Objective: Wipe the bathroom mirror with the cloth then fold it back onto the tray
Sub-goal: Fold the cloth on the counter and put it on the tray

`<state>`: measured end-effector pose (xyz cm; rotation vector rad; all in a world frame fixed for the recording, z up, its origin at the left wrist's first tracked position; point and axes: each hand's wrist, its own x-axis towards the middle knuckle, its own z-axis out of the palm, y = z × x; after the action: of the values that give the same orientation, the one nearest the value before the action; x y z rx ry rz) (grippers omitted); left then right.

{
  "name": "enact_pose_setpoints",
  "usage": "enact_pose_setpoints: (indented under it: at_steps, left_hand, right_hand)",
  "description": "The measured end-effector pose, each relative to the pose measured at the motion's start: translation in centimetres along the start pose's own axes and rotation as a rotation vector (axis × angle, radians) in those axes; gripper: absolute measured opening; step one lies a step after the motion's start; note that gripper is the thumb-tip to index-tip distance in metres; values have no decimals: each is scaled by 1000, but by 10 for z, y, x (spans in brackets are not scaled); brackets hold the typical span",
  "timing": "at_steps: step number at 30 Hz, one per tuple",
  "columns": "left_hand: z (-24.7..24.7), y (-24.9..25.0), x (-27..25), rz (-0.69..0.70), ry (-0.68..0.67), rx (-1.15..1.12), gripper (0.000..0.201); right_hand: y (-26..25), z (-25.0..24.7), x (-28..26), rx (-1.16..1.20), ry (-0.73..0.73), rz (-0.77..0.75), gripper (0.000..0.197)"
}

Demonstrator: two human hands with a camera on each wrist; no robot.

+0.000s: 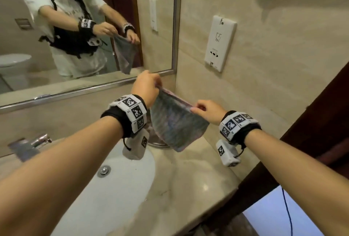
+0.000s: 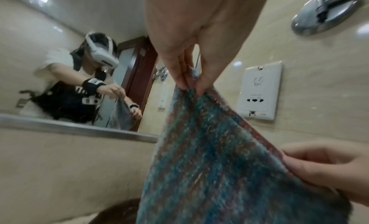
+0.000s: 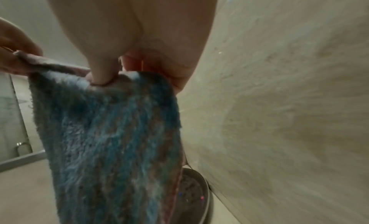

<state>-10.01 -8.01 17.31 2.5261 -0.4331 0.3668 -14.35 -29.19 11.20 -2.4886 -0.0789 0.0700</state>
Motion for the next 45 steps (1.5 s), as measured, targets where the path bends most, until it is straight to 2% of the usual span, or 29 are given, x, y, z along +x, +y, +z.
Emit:
enact_pose_setpoints:
  at_steps: [3,9,15,17,19,22,26,29,31,33,35,37,40,42,45]
  left_hand:
    - [16,-10,-6,-27,-58,16,24]
    - [35,-20,-15,-60,-30,-40,20]
    - [45,-28,-34,-67,29,-43,20]
    - [50,-32,-48,-32,6,24,20]
    - [62,-34,-71,-2,-110,96,19]
    - [85,-44,-107,10,-394,173,17]
    - [110,-69,-136,-65,-752,87,15]
    - [125,-84,-147,-113,-991,43,18]
    - [133,-92,-149,-137,-1070,50,17]
    - [141,-101,-148,-161,-1084,25,15]
    - [149,-109,-145,-189,-1050,-17,15]
    - [156,-117,-140,-214,-941,-66,14]
    - [167,-127,-132,-268,-746,-121,13]
    - [175,-133,-128,-328,-682,-144,11]
    - [191,-140,-122,-417,-608,-159,11]
  right_hand:
    - [17,8,-2,-48,-56,10,32]
    - [43,4,-4,-192,-28,62,54]
    - [41,-15,-12,-285,129,-82,41]
    - [47,-10,-21,-298,70,-87,38]
    - [66,10,-35,-328,-68,-39,36]
    - [97,53,-62,-365,-239,26,41]
    - [118,102,-94,-316,-504,74,43]
    - [128,125,-111,-330,-621,106,34]
    - [132,132,-116,-326,-661,127,28]
    - [135,132,-112,-309,-674,139,30]
    - [137,127,-102,-268,-613,169,28]
    - [140,122,-90,-207,-488,218,14]
    - [147,120,-70,-121,-281,308,14]
    - [153,123,-58,-66,-159,358,15]
    - [162,131,-44,-79,-77,424,14]
